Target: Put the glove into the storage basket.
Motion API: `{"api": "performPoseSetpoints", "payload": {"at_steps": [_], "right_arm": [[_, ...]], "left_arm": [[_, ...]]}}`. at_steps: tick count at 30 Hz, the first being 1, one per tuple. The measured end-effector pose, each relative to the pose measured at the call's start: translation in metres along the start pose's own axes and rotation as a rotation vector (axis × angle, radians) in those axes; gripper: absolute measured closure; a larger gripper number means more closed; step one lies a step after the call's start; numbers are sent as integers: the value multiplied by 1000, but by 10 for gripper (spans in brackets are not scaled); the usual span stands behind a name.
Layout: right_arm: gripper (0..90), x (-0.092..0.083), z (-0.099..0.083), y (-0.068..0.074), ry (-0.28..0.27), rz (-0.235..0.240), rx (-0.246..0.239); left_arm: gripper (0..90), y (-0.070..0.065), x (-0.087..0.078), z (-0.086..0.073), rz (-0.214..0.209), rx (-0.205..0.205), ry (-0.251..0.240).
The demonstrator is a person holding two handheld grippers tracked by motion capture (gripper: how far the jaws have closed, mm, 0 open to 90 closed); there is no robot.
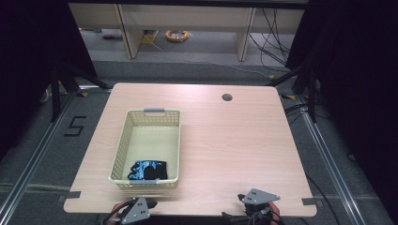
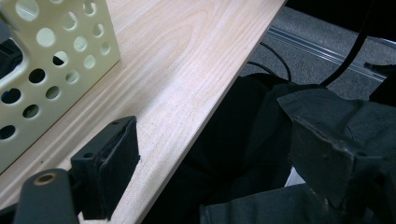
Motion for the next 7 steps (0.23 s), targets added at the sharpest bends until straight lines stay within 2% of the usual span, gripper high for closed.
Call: {"api": "performPoseSetpoints", "payload": {"at_steps": [3,6,7], "right_arm": [[168,-1,0,0,6,-15,17],[168,0,0,-1,0,-12,3],[168,0,0,0,6,-8,12]], "left_arm": [[160,-1,0,0,-3,-4,-2],[160,0,0,0,-1,3,3],[159,0,0,0,-3,3,2]]}}
Point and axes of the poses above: each handheld gripper's, and its own axes: x roughly forward along the jaws, z roughly out of its top, y roughly to its left, the point moved 3 cm from there along x, roughly forward along the jaws, and after that the axes turned 6 degrees about -y, right-handed, at the moved point
